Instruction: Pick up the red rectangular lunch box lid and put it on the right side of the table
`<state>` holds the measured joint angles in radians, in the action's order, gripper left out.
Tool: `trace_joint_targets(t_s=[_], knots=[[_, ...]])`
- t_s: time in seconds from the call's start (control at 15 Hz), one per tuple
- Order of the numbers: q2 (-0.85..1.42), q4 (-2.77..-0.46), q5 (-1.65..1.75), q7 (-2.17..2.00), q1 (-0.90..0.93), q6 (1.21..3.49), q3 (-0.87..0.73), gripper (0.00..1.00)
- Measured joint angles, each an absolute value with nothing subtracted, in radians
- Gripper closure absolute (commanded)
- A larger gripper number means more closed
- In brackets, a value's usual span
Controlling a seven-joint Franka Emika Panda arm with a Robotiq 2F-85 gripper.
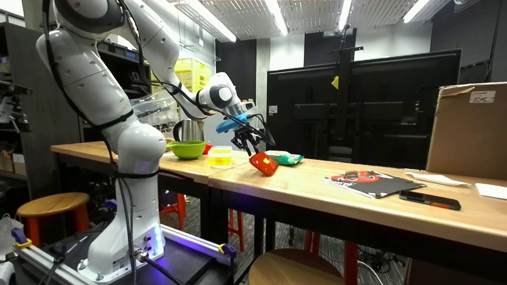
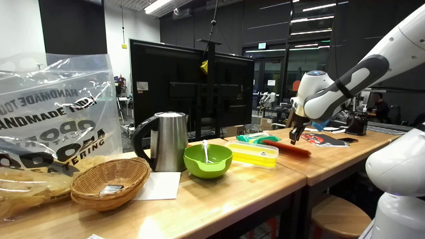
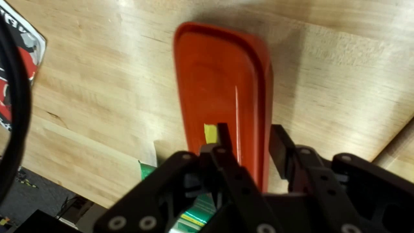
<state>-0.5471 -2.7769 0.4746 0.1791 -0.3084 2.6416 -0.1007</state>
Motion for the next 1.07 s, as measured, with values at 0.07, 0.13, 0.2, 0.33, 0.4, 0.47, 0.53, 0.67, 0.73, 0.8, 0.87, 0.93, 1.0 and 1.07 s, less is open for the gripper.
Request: trace_joint_targets(t_s=[0.07,0.13,0.2,0.33,0.4,0.47,0.53,0.67,0.73,0.8,0.87,0.93,1.0,1.07], knots=[[-0.541,-2.777,0.474,0.179,-0.301,2.640,-0.101,0.26],[-0.537,-2.777,0.474,0.179,-0.295,2.637,-0.101,0.18],[-0.534,-2.777,0.472,0.179,-0.291,2.634,-0.101,0.12],[-0.530,-2.777,0.470,0.179,-0.287,2.630,-0.101,0.01],[-0.529,-2.777,0.467,0.179,-0.285,2.627,-0.101,0.00],[-0.530,-2.776,0.464,0.179,-0.284,2.626,-0.102,0.00],[-0.531,-2.775,0.459,0.179,-0.282,2.624,-0.102,0.00],[-0.542,-2.771,0.444,0.182,-0.274,2.607,-0.102,0.00],[-0.554,-2.769,0.441,0.182,-0.270,2.590,-0.102,0.00],[-0.571,-2.768,0.440,0.182,-0.267,2.568,-0.101,0.00],[-0.590,-2.768,0.439,0.182,-0.263,2.542,-0.099,0.00],[-0.615,-2.767,0.439,0.182,-0.261,2.514,-0.096,0.00],[-0.642,-2.766,0.439,0.181,-0.258,2.483,-0.091,0.00],[-0.671,-2.765,0.439,0.181,-0.255,2.453,-0.086,0.00]])
